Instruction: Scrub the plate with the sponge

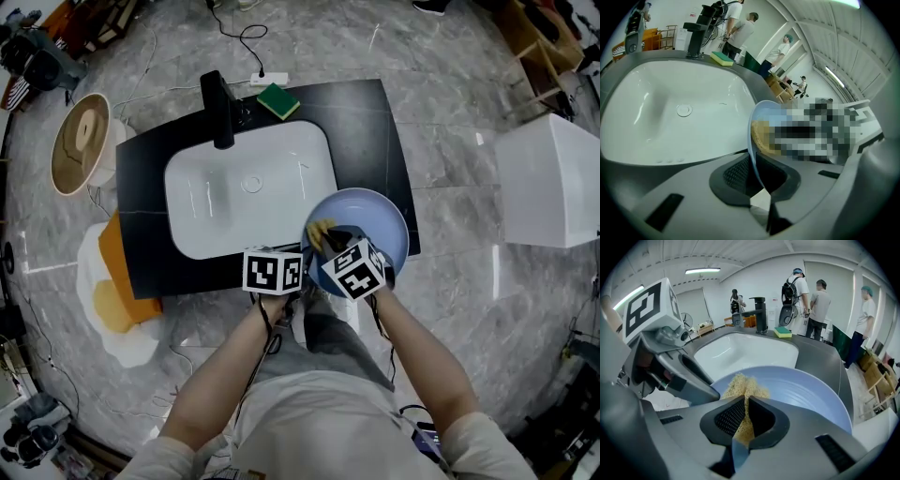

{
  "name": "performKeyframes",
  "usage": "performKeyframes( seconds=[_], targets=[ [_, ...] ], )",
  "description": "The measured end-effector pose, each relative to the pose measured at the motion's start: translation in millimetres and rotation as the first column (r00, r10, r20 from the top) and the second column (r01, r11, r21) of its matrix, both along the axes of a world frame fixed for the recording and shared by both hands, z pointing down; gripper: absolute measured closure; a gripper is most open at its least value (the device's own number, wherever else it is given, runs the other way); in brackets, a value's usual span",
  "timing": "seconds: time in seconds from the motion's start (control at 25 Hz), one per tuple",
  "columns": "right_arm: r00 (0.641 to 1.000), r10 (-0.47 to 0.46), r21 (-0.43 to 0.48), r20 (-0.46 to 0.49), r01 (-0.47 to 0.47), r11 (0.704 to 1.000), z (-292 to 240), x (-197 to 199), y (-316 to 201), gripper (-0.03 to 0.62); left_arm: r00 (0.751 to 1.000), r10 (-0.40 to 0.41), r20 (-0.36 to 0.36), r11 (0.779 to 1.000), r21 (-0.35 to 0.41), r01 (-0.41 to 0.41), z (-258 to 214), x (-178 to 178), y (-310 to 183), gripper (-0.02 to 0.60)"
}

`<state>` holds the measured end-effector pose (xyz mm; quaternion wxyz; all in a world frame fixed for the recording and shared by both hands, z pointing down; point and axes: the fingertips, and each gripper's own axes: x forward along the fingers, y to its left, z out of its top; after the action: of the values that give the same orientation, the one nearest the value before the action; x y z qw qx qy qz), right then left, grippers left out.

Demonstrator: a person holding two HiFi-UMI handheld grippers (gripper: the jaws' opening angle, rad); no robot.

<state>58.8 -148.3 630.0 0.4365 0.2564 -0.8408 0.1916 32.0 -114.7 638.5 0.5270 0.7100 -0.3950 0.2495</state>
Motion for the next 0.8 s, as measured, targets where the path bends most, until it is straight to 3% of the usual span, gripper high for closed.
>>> performKeyframes(
  seconds=[0.2, 0.44, 0.68, 0.8],
  targets=[
    [1.000, 0.006, 0.018, -0.020, -0.006, 1.000, 1.2, 1.8, -32.3, 0.545, 0.998, -0.066, 0.007, 0.998, 0.008, 0.066, -0.5, -7.2, -9.7, 0.540],
    [0.992, 0.080, 0.061, -0.093, -0.075, 0.995, 0.4, 43.5, -71.6, 0.544, 0.996, -0.085, 0.034, 0.996, 0.031, 0.084, 0.1, -16.0, -24.0, 0.551],
    [0.954, -0.021, 0.036, -0.300, 0.033, 0.999, 0.9, 89.9, -60.2, 0.546, 0.995, -0.076, 0.071, 0.997, 0.040, 0.073, -1.4, -19.8, -28.5, 0.555],
    [0.942, -0.041, 0.000, -0.333, 0.044, 0.999, 2.0, 108.7, -43.5, 0.547, 0.993, -0.069, 0.092, 0.996, 0.058, 0.064, -1.9, -22.8, -29.8, 0.555]
  ],
)
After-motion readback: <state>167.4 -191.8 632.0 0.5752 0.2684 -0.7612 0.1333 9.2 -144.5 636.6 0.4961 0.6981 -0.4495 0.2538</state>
